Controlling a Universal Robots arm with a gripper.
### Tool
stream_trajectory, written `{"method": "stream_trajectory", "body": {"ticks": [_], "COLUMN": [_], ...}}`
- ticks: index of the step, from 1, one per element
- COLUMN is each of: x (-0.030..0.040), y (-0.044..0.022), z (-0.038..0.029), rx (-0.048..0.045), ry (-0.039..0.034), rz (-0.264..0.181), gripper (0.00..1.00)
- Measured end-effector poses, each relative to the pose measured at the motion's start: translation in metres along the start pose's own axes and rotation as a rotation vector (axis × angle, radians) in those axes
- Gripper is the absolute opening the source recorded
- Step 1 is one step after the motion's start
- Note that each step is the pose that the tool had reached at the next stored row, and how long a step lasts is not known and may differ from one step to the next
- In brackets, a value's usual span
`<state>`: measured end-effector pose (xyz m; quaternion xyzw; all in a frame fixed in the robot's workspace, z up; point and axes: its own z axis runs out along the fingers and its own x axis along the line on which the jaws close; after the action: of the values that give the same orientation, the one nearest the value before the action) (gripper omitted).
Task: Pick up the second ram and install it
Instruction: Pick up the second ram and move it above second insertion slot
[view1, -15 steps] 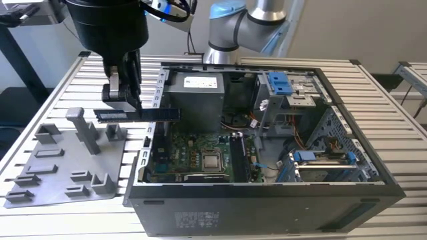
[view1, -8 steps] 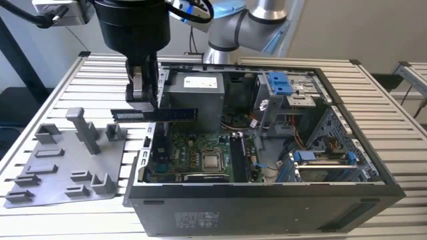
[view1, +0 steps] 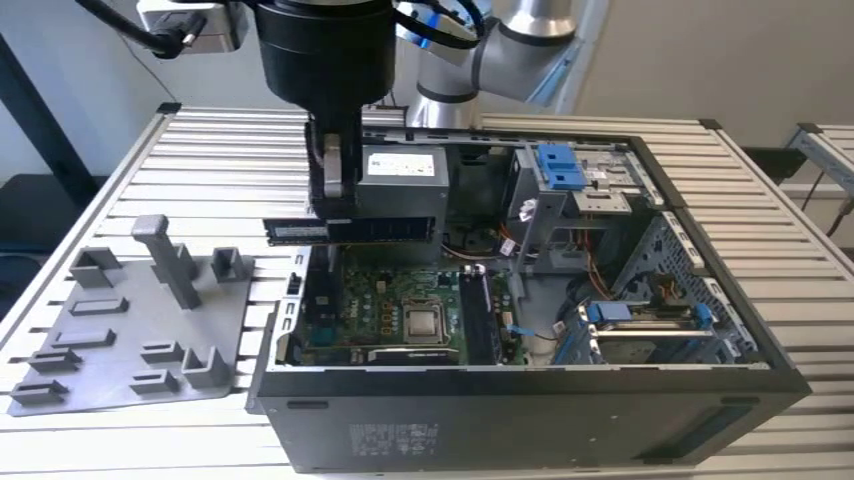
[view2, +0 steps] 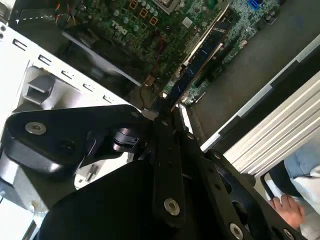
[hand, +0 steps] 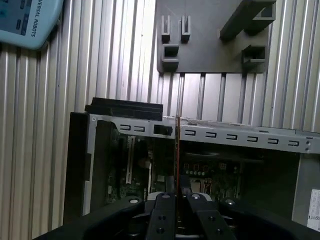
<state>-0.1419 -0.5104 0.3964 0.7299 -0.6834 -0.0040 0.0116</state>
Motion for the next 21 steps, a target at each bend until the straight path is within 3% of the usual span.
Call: {"method": "stream_trajectory", "body": {"ticks": [21], "x": [0.0050], "y": [-0.0749], "z": [-0.0016], "rx": [-0.0066], "ry": [-0.0003], "rz": [-0.003], "gripper": [0.14]}}
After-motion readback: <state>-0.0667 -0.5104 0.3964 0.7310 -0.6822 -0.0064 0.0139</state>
